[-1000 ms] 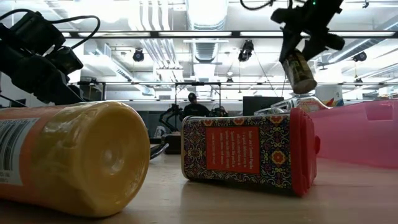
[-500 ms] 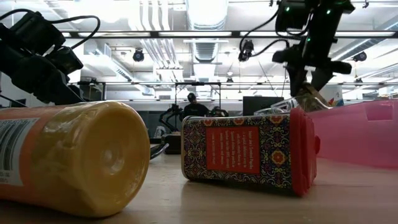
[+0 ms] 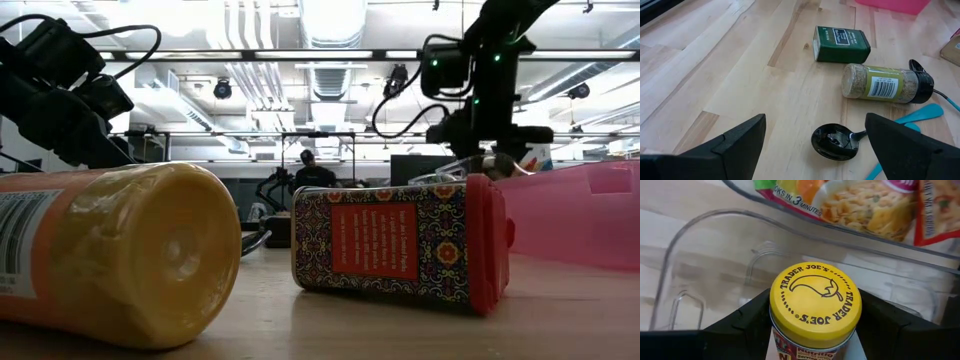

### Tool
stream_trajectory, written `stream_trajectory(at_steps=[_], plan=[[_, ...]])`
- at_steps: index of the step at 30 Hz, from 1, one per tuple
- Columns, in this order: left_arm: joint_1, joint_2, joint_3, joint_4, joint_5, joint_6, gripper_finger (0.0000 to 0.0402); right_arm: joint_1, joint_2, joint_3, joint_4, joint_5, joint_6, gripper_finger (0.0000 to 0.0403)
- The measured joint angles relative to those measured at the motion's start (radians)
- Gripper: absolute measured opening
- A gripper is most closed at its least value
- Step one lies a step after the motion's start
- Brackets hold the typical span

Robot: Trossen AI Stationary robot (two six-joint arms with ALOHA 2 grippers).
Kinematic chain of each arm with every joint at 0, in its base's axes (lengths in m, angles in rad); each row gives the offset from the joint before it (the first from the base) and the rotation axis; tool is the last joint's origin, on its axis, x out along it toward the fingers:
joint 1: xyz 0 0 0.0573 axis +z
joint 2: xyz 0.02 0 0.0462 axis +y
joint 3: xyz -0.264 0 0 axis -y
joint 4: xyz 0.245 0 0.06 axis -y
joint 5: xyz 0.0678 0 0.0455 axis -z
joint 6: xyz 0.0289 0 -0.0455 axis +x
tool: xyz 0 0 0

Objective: Pick & Place Food Item
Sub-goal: Put the yellow seasoning bottle into the bottom transparent bin, then put the black and green seasoning can into the bottom transparent bin

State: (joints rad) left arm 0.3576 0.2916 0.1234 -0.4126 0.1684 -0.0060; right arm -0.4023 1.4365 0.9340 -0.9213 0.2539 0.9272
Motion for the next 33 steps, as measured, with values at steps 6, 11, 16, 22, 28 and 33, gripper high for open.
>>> stream_trajectory(at_steps=[6,11,16,22,28,33], plan=[[0.000,0.000,0.000,0.000,0.000,0.000,0.0345,-0.001,0.052,0.000,0.044,0.006,0.004,0.0227],[0.000,0.000,0.000,0.000,0.000,0.000,0.0345,-0.001,0.084,0.000,0.073,-0.001,0.004,0.0226],[0.000,0.000,0.000,0.000,0.000,0.000,0.0345,-0.001,0.098,0.000,0.075,-0.001,-0.008,0.0227],[0.000,0.000,0.000,0.000,0.000,0.000,0.0345,-0.002,0.094,-0.003,0.073,0.010,-0.006,0.0283],[0.000,0.000,0.000,0.000,0.000,0.000,0.0345,-0.002,0.094,-0.003,0.073,0.016,-0.006,0.0304],[0.000,0.000,0.000,0.000,0.000,0.000,0.0345,-0.002,0.094,-0.003,0.073,0.020,-0.006,0.0306]])
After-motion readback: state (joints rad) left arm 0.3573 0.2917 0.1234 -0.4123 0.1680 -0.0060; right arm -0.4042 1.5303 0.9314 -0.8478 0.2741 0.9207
